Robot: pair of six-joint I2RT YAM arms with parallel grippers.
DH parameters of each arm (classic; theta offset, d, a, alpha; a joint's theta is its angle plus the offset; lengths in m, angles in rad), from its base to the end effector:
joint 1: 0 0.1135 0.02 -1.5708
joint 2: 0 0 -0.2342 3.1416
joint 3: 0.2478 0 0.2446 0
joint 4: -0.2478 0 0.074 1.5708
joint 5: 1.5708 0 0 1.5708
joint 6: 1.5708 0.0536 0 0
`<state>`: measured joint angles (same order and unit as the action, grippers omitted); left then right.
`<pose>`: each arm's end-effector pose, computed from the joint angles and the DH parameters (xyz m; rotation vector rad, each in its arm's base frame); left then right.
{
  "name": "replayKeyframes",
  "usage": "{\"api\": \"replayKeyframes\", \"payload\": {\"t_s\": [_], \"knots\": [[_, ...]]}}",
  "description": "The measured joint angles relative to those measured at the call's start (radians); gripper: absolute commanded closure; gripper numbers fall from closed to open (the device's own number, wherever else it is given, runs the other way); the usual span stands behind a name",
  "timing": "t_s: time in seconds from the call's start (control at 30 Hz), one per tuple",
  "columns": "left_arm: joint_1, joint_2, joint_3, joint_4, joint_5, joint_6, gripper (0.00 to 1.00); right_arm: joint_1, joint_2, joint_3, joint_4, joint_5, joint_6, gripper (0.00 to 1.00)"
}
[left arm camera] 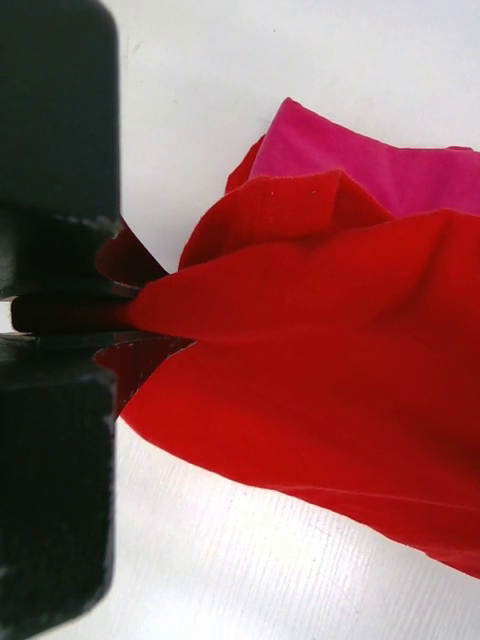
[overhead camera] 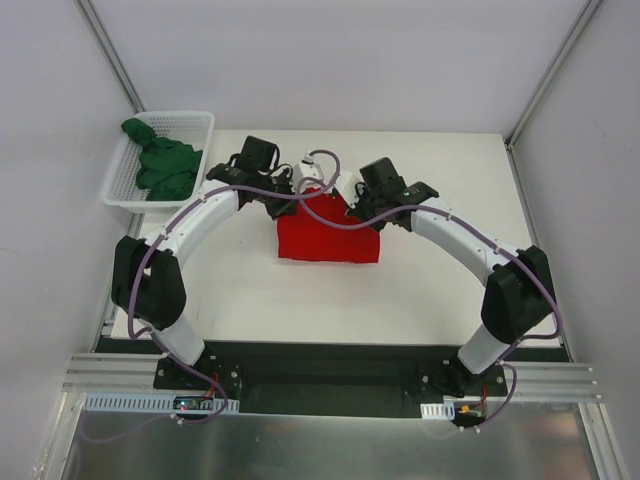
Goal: Fold and stack the t-shirts
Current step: Put the neatly folded tshirt into the corner of the board with the right arm
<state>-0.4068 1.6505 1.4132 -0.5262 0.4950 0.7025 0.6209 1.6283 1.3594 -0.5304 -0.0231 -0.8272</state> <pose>0.3304 -0.1701 0.2657 1.3885 1.7811 -0.4199 0.2977 0.2145 0.2507 -1.5789 1.7688 -0.0719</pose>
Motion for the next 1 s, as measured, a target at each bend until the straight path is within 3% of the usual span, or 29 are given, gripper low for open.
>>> {"api": "replayKeyframes", "payload": {"t_s": [0.67,1.0], "knots": [[0.002,0.071,0.130,0.007,-0.010,0.018,1.00,-0.035,0.056,0.087,0.027,0.049,-0.016,0.99],[0.002,0.071,0.113,0.014,-0.033,0.017,1.00,-0.037,0.075,0.095,0.019,0.038,-0.020,0.99]]}}
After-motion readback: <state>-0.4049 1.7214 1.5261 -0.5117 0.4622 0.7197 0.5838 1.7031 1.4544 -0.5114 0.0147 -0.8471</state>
